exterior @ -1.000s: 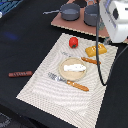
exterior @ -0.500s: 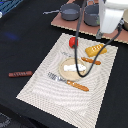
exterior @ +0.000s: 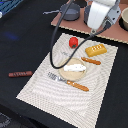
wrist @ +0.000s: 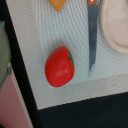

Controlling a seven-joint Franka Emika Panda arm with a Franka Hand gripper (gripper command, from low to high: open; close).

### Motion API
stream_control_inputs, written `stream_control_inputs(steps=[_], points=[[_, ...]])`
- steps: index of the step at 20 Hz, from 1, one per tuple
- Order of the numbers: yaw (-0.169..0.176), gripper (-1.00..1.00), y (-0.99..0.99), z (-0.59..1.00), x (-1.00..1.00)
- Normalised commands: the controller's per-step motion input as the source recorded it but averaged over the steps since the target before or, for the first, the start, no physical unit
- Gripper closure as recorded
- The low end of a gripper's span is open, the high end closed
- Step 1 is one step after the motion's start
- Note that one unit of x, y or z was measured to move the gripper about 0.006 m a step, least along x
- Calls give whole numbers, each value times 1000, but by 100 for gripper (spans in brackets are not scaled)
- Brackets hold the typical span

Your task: Interact with the objects in diverse but meaningful ways.

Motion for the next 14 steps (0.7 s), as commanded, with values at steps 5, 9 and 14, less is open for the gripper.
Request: stream_control_inputs(steps=[5, 9, 14], points=[[-81, -100, 0, -220, -894], [-64, -100, 0, -290, -964], [-62, -100, 0, -281, -975]])
